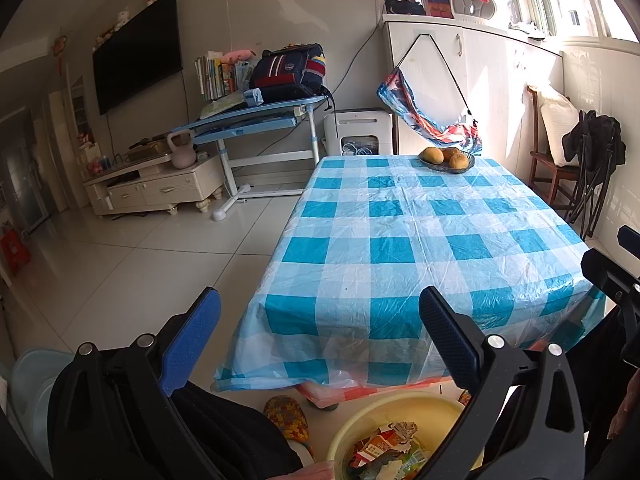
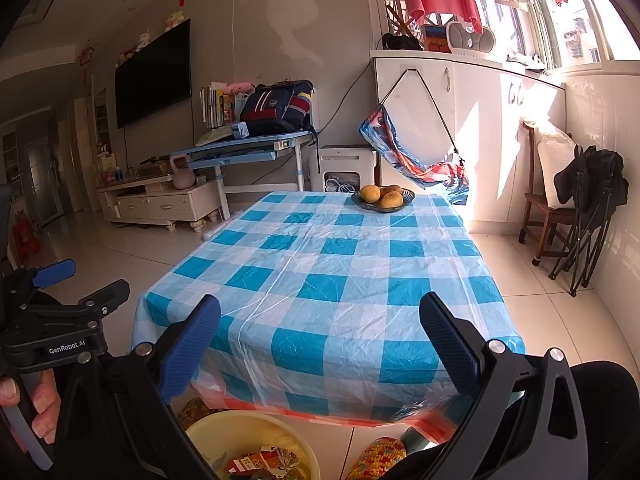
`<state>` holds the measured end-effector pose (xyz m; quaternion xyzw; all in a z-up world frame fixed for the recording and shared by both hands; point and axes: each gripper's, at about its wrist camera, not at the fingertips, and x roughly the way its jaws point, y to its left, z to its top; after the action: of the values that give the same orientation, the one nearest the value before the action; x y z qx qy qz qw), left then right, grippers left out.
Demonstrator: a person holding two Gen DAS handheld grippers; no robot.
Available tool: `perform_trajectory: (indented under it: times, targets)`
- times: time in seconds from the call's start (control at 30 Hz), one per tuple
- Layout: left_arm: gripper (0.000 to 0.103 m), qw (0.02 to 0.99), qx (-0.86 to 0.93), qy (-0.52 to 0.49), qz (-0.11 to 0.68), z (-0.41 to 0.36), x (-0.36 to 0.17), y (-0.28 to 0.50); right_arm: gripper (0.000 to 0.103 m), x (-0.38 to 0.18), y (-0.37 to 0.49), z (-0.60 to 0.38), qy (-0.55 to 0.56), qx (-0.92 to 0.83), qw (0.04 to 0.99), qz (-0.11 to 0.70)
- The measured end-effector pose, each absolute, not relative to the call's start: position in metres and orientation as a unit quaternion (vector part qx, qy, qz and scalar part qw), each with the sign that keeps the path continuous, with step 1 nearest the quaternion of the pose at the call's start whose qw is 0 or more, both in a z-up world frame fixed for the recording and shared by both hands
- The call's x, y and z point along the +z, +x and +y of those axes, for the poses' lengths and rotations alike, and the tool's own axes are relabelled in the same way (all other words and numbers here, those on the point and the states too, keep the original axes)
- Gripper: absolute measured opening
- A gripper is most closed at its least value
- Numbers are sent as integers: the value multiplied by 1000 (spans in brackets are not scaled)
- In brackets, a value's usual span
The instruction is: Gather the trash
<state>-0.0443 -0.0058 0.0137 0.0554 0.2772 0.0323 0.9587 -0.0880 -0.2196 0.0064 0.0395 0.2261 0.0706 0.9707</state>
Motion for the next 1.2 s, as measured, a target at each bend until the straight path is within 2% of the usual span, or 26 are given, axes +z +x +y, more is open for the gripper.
perform_trajectory:
  times: [1.2]
  targets:
    - [96,959,25,69,273,-10,15,-48,95,8,-88,-219,32,68,972,222]
